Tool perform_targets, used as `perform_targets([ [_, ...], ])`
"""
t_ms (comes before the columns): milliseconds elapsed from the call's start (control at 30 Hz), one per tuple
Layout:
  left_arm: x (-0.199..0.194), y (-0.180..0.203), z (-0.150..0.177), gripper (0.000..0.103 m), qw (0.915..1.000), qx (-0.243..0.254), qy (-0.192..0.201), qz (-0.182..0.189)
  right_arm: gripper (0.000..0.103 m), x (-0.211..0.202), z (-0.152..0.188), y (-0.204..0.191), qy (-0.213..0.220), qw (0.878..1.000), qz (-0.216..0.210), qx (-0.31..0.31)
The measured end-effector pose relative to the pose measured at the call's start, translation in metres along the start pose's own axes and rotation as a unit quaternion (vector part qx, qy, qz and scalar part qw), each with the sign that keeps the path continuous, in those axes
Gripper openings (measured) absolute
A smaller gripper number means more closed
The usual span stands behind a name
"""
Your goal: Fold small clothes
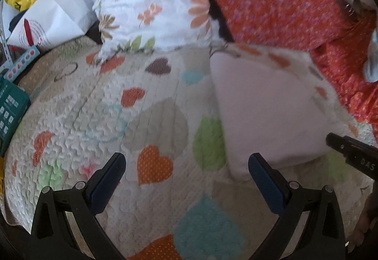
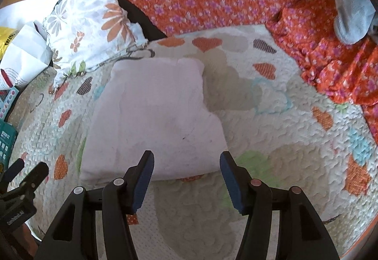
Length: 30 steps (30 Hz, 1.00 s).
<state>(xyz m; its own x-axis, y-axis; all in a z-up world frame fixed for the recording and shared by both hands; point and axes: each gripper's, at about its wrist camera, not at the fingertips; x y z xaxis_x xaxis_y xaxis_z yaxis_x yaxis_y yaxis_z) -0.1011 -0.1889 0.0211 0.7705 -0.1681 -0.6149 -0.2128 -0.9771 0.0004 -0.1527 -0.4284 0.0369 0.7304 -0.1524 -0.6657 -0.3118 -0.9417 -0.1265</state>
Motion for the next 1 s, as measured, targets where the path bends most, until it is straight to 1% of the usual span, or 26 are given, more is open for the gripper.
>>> perform_targets([
  [133,0.010,-0.004,0.001,0.103,0.9998,-0.008,-0.021,0.002,0.063,0.012,0.003,-0.004,-0.014,1.000,-0.002,-0.002],
  [367,0.016,-0.004,0.001,0.103,0.9994,-0.009,-0.032,0.006,0.063,0.023,0.005,-0.008,-0.022,1.000,-0.002,-0.007],
  [600,0.019,-0.004,0.003,0.103,0.9991,-0.013,-0.040,0.009,0.063,0.026,0.005,-0.008,-0.022,1.000,-0.001,-0.007],
  [767,0.022,-0.004,0.004,0.103,0.9987,-0.017,-0.047,0.010,0.063,0.021,0.002,-0.011,-0.002,1.000,0.000,-0.016],
  [867,0.027,-0.007,0.005,0.103,0.9980,-0.023,-0.058,0.009,0.063,0.020,0.000,-0.017,0.010,1.000,0.002,-0.026],
  [1000,0.031,-0.014,0.006,0.103,0.9971,-0.035,-0.068,0.006,0.063,0.021,0.001,-0.030,0.015,0.999,-0.003,-0.042],
])
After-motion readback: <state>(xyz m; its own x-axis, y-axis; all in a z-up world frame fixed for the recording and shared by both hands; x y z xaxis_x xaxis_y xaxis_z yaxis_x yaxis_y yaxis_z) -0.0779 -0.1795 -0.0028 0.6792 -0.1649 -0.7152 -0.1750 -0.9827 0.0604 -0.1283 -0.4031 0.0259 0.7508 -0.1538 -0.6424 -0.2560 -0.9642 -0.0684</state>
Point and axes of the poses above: each gripper's, at about its wrist camera, not at the fingertips, and x roughly the way its jaws point, y to its right, z to its underside, and after that the axes turned 10 degrees about y, right-handed
